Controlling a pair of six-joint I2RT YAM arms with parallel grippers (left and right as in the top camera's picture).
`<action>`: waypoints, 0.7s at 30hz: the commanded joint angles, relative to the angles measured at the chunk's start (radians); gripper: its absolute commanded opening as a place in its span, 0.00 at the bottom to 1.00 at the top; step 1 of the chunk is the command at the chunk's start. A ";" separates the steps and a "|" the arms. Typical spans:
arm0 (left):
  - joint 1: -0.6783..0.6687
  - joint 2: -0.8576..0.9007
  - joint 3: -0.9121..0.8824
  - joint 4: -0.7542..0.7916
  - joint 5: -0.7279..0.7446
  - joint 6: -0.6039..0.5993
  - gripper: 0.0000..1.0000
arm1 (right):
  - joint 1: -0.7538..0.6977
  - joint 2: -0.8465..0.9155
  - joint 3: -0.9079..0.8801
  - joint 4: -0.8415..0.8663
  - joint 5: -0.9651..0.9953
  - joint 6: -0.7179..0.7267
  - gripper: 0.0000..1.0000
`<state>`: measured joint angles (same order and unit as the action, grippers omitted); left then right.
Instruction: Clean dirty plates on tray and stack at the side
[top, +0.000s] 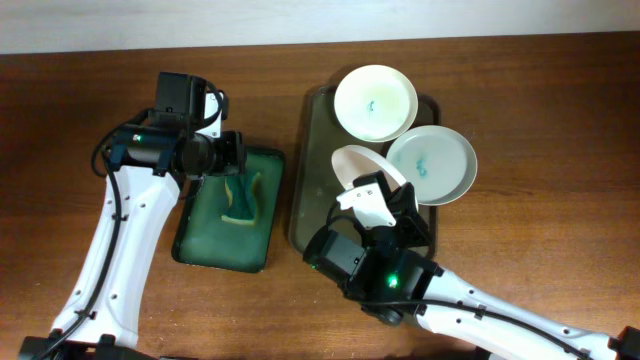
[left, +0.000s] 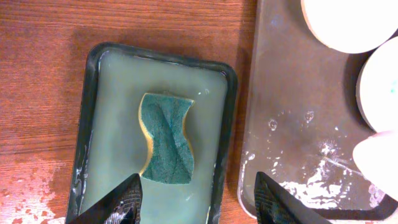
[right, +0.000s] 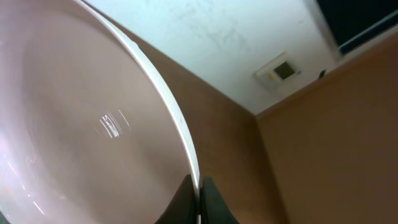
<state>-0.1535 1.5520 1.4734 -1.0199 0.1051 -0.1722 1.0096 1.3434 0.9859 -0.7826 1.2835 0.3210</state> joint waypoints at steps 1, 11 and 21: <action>0.007 -0.007 0.001 0.003 0.004 0.010 0.57 | 0.024 -0.011 0.030 0.001 0.098 -0.022 0.04; 0.007 -0.007 0.001 0.003 0.004 0.010 0.58 | 0.024 -0.011 0.030 0.016 0.099 -0.022 0.04; 0.007 -0.007 0.001 0.006 0.003 0.010 0.59 | 0.023 -0.010 0.030 0.066 0.097 -0.021 0.04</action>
<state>-0.1535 1.5520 1.4734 -1.0183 0.1051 -0.1722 1.0260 1.3434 0.9859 -0.7395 1.3418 0.2871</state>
